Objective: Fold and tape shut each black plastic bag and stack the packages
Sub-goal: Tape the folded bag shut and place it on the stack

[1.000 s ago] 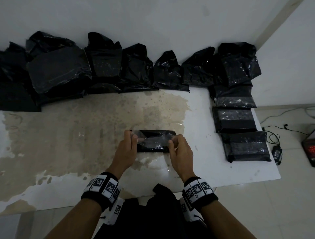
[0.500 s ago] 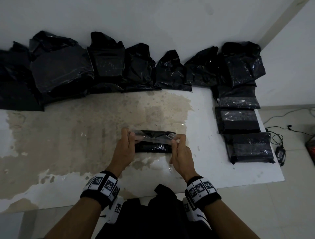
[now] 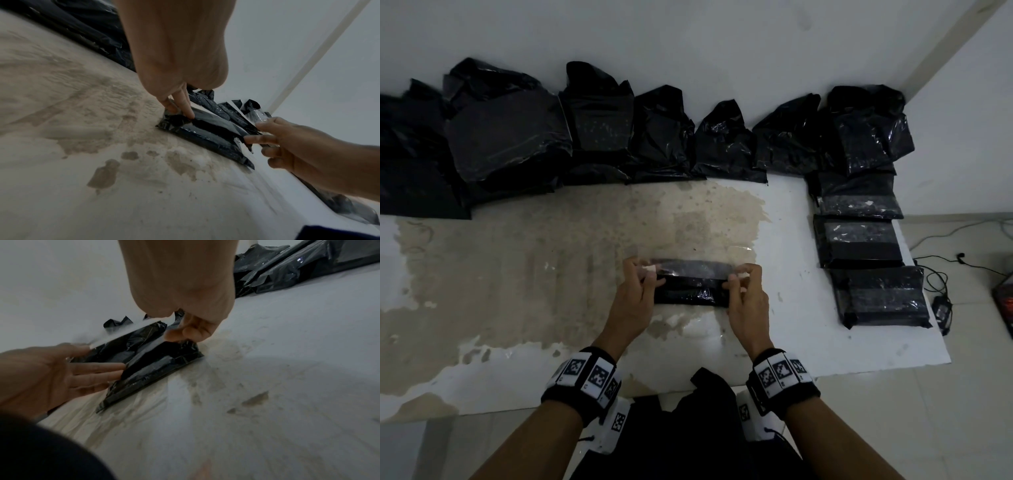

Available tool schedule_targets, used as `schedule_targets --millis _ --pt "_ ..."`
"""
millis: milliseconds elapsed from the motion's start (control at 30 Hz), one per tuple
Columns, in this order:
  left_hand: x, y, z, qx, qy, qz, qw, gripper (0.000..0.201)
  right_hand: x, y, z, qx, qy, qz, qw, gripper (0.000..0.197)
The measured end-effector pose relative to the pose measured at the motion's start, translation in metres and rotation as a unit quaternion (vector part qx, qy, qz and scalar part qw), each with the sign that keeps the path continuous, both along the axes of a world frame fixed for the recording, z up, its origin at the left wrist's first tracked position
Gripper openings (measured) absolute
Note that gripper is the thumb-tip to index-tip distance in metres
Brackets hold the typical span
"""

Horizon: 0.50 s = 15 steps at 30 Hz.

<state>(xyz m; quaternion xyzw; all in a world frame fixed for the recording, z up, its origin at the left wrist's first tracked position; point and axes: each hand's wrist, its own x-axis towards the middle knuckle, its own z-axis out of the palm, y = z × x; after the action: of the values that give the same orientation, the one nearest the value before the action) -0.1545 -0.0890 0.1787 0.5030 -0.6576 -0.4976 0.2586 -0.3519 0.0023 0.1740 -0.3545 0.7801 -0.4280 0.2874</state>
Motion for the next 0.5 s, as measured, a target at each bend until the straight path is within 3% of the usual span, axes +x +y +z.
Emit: schedule_targets --millis 133,200,367,500 --pt "0.006 0.005 -0.002 -0.029 -0.049 -0.002 0.998 0.025 0.005 -0.004 0.006 -0.036 0.066 -0.015 0.997 0.009" --pt "0.006 0.006 0.000 -0.032 -0.056 -0.002 0.998 0.022 0.009 -0.009 0.010 -0.056 0.079 -0.001 0.995 0.007" --pt "0.004 0.005 0.000 -0.019 -0.060 0.015 0.998 0.017 0.019 -0.023 0.017 -0.089 -0.017 0.063 0.994 0.021" --pt "0.006 0.004 0.000 0.006 -0.052 0.043 0.998 0.013 0.019 -0.020 0.005 -0.081 -0.031 0.047 0.995 0.027"
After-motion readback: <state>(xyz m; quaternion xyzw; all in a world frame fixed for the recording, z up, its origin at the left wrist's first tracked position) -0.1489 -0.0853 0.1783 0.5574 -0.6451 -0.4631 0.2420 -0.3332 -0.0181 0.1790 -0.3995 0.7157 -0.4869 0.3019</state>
